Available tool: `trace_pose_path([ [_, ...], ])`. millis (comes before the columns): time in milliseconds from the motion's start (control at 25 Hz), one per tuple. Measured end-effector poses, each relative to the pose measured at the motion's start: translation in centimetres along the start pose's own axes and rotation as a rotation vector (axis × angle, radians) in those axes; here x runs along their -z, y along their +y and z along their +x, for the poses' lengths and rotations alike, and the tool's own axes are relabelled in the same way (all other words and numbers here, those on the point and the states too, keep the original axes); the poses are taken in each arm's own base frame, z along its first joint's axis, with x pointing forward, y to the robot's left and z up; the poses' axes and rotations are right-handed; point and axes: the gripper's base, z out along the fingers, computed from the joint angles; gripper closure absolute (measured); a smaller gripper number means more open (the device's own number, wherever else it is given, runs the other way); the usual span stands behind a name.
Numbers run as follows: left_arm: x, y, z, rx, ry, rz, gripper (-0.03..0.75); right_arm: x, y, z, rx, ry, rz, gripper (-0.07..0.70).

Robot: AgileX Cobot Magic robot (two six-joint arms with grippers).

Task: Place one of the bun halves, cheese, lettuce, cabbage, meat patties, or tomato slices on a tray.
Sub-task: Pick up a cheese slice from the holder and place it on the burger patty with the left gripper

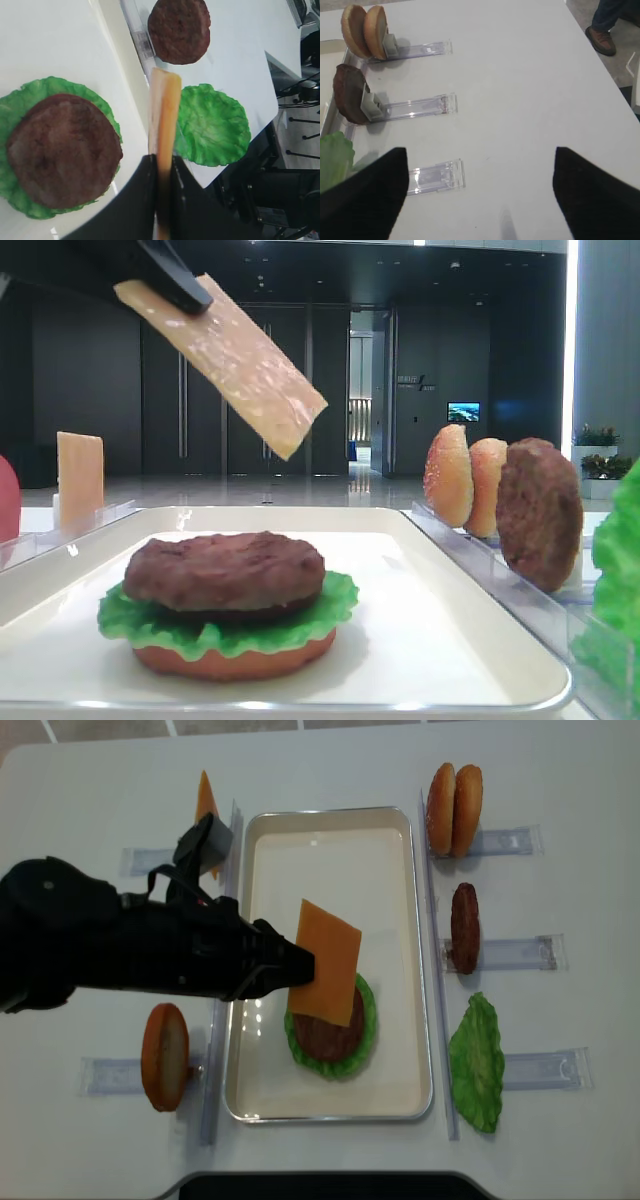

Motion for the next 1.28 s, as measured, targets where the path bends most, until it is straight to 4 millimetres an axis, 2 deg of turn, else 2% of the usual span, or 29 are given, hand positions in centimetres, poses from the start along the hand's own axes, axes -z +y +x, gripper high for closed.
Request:
trace_pose_path([
  [320, -1.4, 2.7, -0.4, 0.095, 0.066, 0.021, 0.684, 0.0, 0.0, 0.0, 0.000, 0.000, 0.000, 0.071],
  [1000, -2.1, 3.0, 0.2, 0.117, 0.108, 0.064, 0.684, 0.0, 0.0, 0.0, 0.000, 0.000, 0.000, 0.071],
  [1280, -3.1, 3.8, 0.5, 0.161, 0.153, 0.068, 0.684, 0.0, 0.0, 0.0, 0.000, 0.000, 0.000, 0.071],
])
